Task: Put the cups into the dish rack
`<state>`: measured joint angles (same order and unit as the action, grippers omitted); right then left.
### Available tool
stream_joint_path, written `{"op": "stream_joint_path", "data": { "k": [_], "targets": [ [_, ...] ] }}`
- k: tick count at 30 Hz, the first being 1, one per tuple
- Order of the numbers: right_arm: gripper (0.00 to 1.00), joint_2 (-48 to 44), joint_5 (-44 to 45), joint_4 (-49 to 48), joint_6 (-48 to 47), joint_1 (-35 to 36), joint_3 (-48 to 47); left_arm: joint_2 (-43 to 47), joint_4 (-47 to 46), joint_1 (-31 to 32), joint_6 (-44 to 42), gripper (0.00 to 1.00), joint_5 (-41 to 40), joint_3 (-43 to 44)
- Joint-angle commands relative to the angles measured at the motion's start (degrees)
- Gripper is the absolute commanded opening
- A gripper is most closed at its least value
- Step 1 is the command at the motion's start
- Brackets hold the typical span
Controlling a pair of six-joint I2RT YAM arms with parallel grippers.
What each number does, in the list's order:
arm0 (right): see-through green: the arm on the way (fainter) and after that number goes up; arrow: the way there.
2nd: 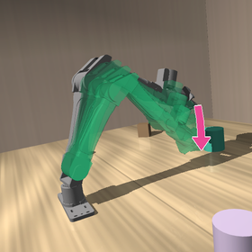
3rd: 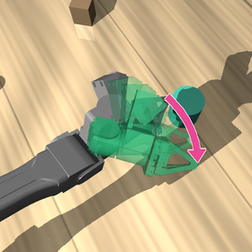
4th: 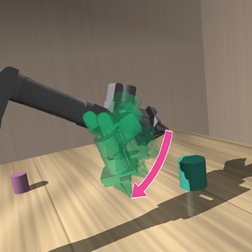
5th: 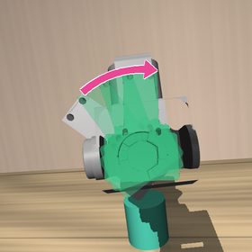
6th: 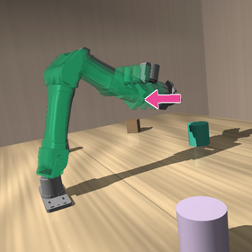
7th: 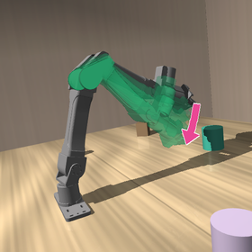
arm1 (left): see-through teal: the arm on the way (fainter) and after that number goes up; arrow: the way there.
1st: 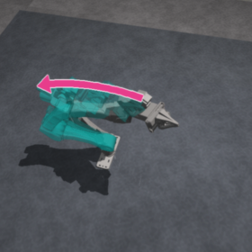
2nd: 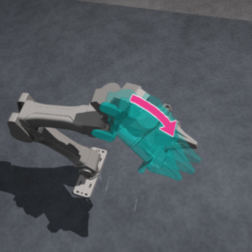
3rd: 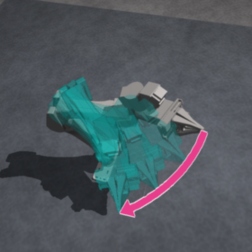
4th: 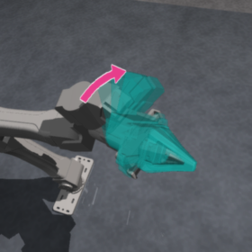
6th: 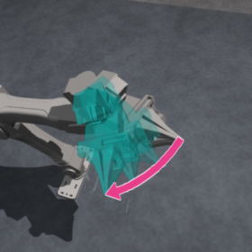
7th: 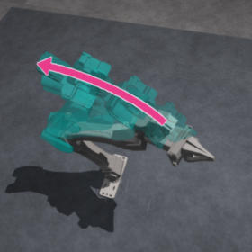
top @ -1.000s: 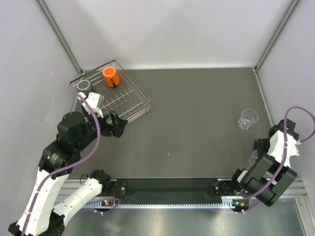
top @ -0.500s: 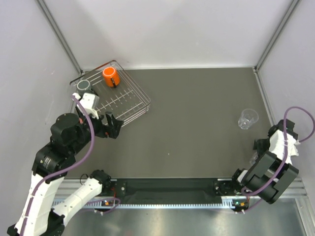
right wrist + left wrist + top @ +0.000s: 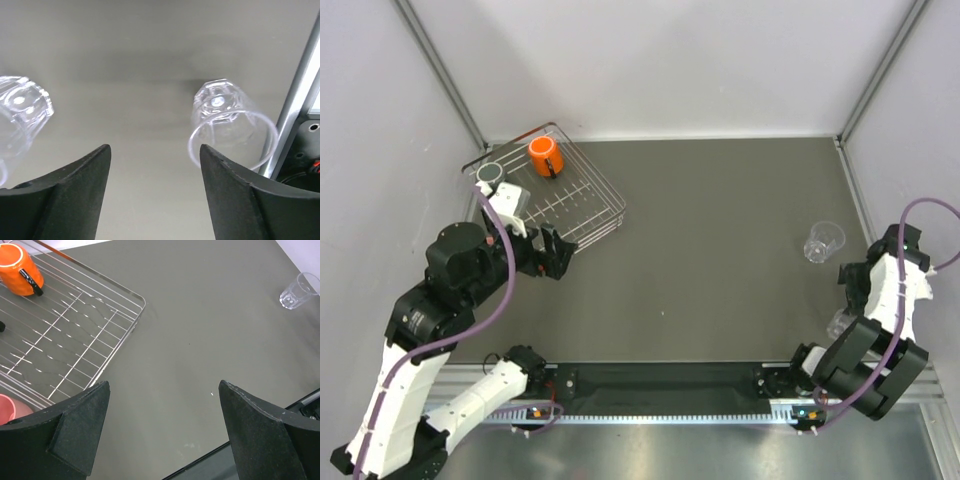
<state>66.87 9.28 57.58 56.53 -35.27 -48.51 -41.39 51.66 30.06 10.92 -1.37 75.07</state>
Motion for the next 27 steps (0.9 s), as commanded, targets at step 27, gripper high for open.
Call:
{"op": "stream_joint_path", "data": {
  "k": [27],
  "targets": [
    [0.90, 2.6, 8.3, -1.7, 3.1, 4.9, -0.4, -4.8, 0.5, 1.7, -1.7, 0.95, 1.1, 5.4]
  ]
}}
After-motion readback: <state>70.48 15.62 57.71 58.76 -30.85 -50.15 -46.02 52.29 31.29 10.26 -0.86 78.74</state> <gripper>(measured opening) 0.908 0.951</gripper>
